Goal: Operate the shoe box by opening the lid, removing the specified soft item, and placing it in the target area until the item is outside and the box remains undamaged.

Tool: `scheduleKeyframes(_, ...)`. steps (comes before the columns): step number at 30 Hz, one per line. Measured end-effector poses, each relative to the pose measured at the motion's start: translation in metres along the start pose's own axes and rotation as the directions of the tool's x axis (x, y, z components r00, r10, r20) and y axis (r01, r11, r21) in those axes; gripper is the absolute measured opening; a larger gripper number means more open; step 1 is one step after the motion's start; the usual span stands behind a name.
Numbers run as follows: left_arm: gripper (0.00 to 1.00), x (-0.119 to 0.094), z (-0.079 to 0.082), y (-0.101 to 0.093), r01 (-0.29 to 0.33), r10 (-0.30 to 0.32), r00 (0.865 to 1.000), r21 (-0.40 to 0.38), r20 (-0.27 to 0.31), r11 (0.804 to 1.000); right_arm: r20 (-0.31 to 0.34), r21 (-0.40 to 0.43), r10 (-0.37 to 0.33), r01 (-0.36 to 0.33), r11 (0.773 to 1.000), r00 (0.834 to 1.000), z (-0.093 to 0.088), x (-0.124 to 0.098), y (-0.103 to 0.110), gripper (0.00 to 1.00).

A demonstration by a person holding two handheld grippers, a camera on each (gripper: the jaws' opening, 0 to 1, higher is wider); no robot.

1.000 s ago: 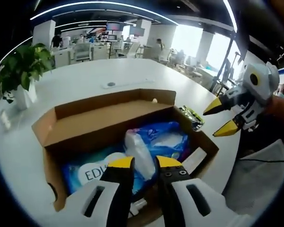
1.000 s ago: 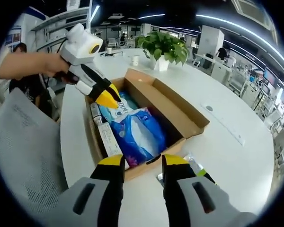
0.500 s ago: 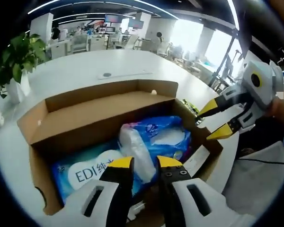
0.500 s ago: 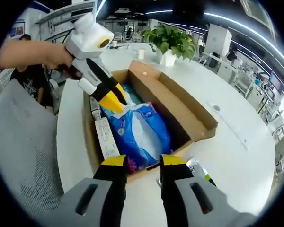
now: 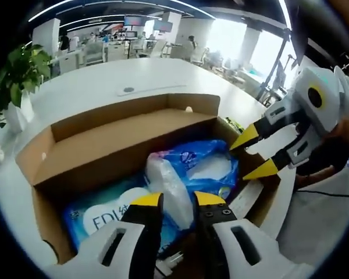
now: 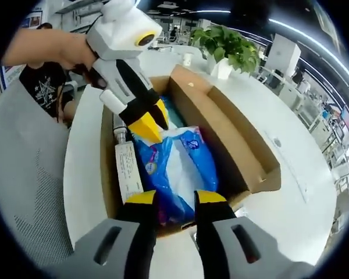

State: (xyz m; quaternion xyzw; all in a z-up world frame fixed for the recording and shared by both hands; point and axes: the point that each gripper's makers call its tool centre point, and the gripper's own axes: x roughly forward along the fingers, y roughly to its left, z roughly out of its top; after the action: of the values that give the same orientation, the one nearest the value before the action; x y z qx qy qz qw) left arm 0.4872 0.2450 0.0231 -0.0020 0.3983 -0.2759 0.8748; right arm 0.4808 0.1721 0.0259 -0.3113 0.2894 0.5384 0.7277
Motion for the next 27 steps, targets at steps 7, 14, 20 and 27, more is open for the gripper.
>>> scheduleKeyframes(7, 0.21, 0.008, -0.004, 0.000, 0.014, -0.013, 0.999, 0.011, -0.033, 1.000, -0.058, -0.059, 0.017, -0.020, 0.998, 0.998, -0.004, 0.009, -0.001, 0.23)
scheduleKeyframes(14, 0.17, 0.012, -0.006, 0.003, 0.010, -0.009, 0.999, 0.017, -0.053, 1.000, -0.091, -0.073, 0.029, -0.035, 0.997, 0.995, -0.013, 0.012, 0.000, 0.22)
scheduleKeyframes(20, 0.08, 0.009, -0.007, 0.006, 0.003, -0.004, 0.998, -0.020, -0.057, 1.000, -0.116, -0.101, 0.001, -0.013, 0.995, 0.993, -0.015, 0.019, -0.004, 0.10)
scheduleKeyframes(27, 0.02, 0.007, -0.007, 0.010, -0.008, 0.003, 0.999, -0.094, -0.054, 0.996, -0.102, -0.066, 0.005, -0.011, 0.998, 0.995, -0.014, 0.019, -0.001, 0.00)
